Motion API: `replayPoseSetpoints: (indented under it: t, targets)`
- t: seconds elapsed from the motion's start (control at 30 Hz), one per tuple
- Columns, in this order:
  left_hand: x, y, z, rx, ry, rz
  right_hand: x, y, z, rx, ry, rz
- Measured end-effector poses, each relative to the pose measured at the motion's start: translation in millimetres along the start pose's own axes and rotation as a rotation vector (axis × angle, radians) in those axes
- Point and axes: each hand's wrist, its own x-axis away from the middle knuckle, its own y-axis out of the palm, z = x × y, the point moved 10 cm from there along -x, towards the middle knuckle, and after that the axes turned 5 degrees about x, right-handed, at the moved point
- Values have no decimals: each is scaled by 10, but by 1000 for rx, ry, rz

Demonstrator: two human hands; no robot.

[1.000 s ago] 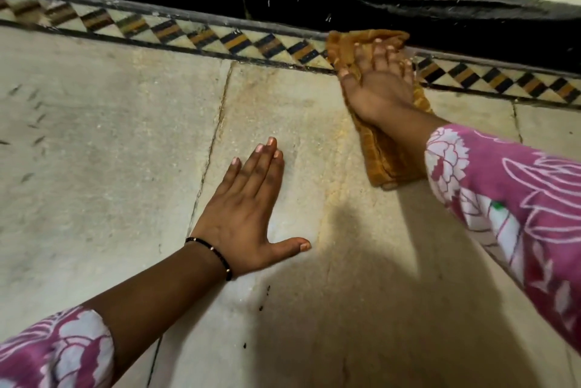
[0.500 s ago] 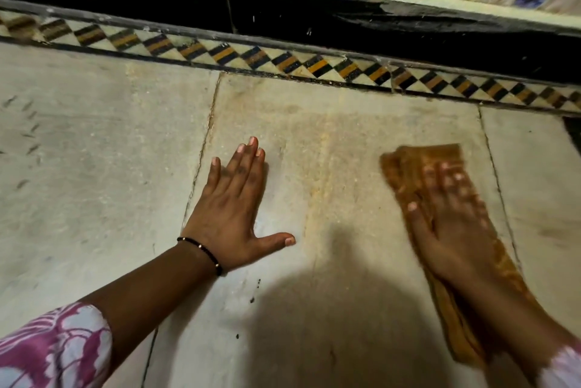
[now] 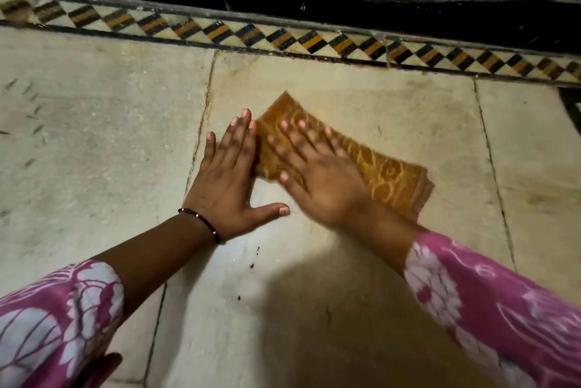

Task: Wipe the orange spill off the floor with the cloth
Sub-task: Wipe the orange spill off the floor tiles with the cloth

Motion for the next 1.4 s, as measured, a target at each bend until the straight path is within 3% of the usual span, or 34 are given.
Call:
replayPoseSetpoints:
  t: [0.17, 0.3, 0.5, 0.57, 0.7, 0.8, 0.9, 1.0, 1.17, 1.23, 1.4]
  targets:
    - [52, -140, 15, 106, 20, 74, 1375, 235, 6, -35, 71, -92]
    - [96, -143, 77, 62, 37, 67, 2317, 262, 864, -25, 403, -134]
    - [178, 183, 568, -46, 187, -91, 1880, 121, 1788, -110, 880, -6]
    - [96, 249, 768, -72, 256, -121, 1521, 106, 1603, -104, 828, -10]
    - [-75, 350, 955, -114, 307, -159, 1250, 85, 659, -64, 384, 37]
    - [-1, 492, 843, -199, 274, -192, 1671, 215, 505, -57, 323, -30]
    - [32, 575, 777, -225, 258, -209, 2286, 296, 928, -85, 450, -98]
    - [11, 567, 790, -222, 261, -199, 2570, 183, 1694, -87, 704, -34]
    - [21, 572, 792, -228, 243, -213, 1885, 137, 2480, -85, 971, 4]
    - [26, 572, 795, -226, 237, -213, 1422, 105, 2323, -77, 891, -8]
    - [28, 568, 788, -209, 239, -215, 1062, 74, 1139, -108, 402, 31]
